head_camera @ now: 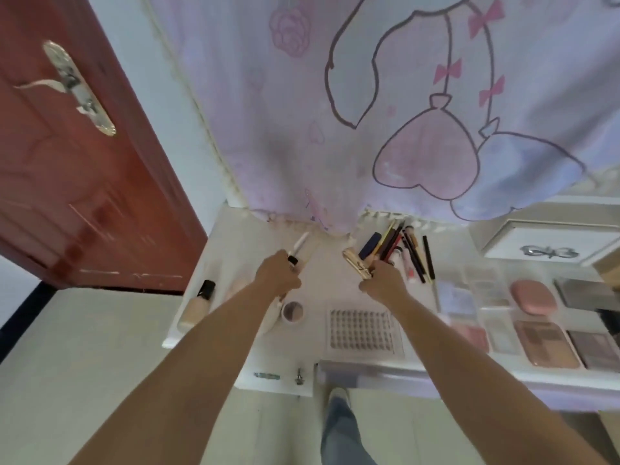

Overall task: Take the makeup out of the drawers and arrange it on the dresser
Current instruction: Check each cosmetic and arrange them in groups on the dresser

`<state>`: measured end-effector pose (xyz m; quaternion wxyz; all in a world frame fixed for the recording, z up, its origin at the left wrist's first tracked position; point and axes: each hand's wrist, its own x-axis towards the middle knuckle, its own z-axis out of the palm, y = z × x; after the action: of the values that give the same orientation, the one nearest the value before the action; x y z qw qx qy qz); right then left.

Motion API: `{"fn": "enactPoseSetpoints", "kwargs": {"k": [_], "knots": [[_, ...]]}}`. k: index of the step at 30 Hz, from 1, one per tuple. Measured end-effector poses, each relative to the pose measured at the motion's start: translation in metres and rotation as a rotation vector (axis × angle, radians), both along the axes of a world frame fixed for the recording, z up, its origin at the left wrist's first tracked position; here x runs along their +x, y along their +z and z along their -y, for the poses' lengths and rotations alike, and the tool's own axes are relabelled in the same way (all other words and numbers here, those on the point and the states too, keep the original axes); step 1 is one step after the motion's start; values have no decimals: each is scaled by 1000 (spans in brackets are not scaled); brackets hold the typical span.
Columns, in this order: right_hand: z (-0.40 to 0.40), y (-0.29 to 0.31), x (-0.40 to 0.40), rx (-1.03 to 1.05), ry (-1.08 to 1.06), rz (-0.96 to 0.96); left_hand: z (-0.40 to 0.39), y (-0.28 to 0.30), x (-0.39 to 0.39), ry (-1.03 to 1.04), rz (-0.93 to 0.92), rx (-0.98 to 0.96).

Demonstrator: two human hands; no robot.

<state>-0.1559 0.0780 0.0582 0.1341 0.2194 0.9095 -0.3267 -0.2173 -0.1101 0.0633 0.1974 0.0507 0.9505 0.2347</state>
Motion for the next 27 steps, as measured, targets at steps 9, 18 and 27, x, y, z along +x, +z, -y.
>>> {"fn": "enactPoseSetpoints", "kwargs": {"k": [9, 18, 27], "knots": [[-6, -57, -115, -94, 10, 145, -58, -67, -85, 350, 271, 93], [-1, -80, -131, -66, 103, -165, -75, -74, -98, 484, 211, 108], [13, -68, -108, -9, 123, -491, -23, -70, -81, 175, 123, 74]]}}
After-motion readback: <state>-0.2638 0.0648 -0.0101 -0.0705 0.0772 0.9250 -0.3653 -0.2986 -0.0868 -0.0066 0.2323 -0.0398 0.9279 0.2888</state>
